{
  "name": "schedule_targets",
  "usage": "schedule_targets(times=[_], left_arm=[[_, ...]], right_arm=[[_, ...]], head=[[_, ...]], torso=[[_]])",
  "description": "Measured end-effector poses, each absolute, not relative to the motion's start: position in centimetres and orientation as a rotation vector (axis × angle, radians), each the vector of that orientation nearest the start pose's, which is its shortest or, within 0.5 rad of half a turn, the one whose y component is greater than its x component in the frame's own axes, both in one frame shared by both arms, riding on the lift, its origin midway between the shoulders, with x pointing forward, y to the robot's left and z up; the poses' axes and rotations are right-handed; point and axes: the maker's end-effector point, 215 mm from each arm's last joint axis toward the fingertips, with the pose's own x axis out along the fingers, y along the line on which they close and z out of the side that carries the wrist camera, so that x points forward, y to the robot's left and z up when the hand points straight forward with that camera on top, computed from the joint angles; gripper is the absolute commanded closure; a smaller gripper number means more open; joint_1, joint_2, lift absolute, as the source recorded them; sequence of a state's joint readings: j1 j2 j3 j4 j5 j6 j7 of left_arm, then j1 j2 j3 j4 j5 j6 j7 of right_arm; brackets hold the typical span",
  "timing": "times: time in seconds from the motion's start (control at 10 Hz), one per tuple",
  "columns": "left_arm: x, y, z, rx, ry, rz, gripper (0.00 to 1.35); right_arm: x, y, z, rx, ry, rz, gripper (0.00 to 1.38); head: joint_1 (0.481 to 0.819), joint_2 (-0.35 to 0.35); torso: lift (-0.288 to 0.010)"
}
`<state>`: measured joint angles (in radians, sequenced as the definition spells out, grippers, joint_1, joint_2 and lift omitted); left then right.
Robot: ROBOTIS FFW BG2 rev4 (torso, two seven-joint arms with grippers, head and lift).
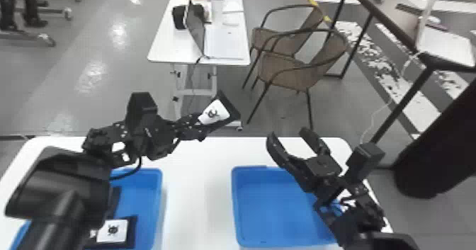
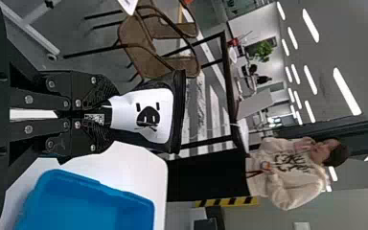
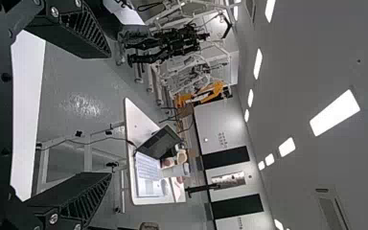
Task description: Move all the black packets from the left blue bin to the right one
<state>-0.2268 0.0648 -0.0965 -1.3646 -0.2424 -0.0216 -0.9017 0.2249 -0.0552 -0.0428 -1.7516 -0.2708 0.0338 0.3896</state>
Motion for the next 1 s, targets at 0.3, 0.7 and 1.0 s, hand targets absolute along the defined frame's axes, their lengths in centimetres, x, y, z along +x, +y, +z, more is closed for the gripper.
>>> schedule_targets(times=[0.3,0.7,1.0], left_arm=[[55.2,-0.4,-35.7,0.14,0.04,-1.061,1.17],[53.6,-4.6,-34.7,0.117,0.022,-1.142,1.17],[53.2,-4.5,-35.9,0.134,0.051,-1.15,1.17]], right_arm=[[52.8,-17.1,-36.0,0.243,0.034,0.382,0.13],[55.5,-15.0,-35.7,0.304,0.031,0.419,0.13],[56.4,-14.7,-34.6,0.315,0.006,0.421,0.13]], head=[[0.695,-0.17],[0.695,-0.195],[0.695,-0.189]], torso=[[0.0],[0.0],[0.0]])
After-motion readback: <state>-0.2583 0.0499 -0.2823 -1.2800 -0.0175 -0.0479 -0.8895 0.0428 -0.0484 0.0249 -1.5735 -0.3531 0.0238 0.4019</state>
